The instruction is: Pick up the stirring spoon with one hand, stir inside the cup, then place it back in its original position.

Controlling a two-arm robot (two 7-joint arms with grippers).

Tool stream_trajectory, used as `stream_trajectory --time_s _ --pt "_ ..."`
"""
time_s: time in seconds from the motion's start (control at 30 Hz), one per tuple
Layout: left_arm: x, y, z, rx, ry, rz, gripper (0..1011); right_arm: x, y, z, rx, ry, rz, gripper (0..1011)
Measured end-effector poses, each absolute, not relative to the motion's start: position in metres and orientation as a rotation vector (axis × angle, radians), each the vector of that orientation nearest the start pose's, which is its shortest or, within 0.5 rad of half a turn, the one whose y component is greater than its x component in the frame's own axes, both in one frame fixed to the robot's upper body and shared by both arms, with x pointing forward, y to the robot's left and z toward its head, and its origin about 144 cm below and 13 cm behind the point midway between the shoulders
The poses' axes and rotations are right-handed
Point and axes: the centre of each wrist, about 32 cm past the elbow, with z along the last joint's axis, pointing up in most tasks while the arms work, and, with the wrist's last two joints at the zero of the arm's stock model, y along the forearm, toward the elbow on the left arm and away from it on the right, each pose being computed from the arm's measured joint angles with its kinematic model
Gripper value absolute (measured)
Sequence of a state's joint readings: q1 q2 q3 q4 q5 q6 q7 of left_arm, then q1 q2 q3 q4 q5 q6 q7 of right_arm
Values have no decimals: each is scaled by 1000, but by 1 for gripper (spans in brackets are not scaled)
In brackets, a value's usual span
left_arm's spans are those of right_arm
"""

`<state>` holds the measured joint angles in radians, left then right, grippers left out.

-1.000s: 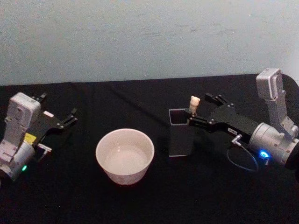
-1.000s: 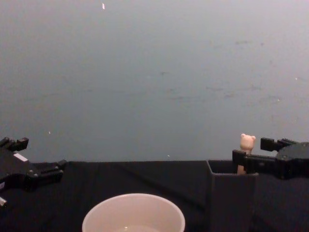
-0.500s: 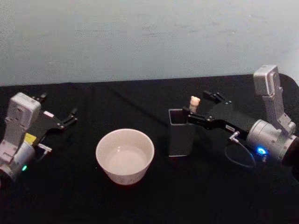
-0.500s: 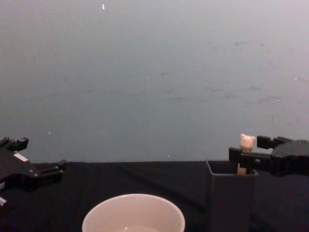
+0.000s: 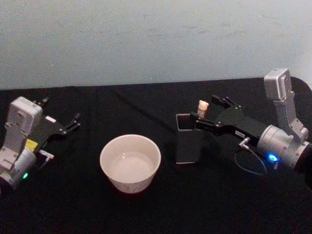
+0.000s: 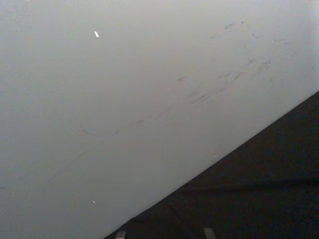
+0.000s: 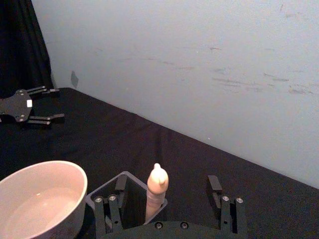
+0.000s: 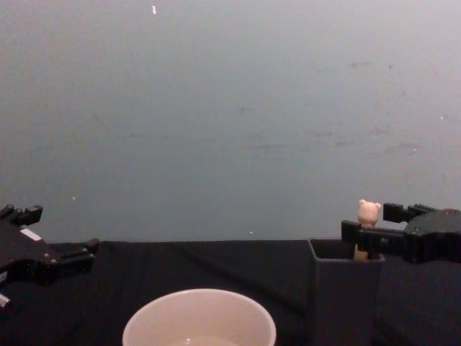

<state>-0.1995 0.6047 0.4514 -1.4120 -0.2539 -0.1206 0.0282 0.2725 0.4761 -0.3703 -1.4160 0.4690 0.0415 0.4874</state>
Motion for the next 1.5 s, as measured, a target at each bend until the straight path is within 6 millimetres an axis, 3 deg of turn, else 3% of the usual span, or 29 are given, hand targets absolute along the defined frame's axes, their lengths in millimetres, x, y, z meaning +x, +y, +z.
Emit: stream_trajectory --time_s 0.17,0.4,0.6,0.73,1.07,1.5 --pt "489 310 1140 304 -285 1248 1001 519 -283 1172 -106 26 -833 1000" --pt "489 310 1140 305 -285 1248 1001 519 -283 1172 -105 26 -834 861" --pt "489 310 1140 304 -285 1248 1001 518 -283 1172 -104 25 -834 632" --pt "489 310 1140 304 -285 1248 1001 518 -283 1172 -104 26 -834 552" --pt "489 310 1140 304 -285 1248 1001 518 -283 1172 -103 26 -834 227" --pt "489 310 1140 304 -285 1248 1001 518 -283 1172 -103 25 -834 214"
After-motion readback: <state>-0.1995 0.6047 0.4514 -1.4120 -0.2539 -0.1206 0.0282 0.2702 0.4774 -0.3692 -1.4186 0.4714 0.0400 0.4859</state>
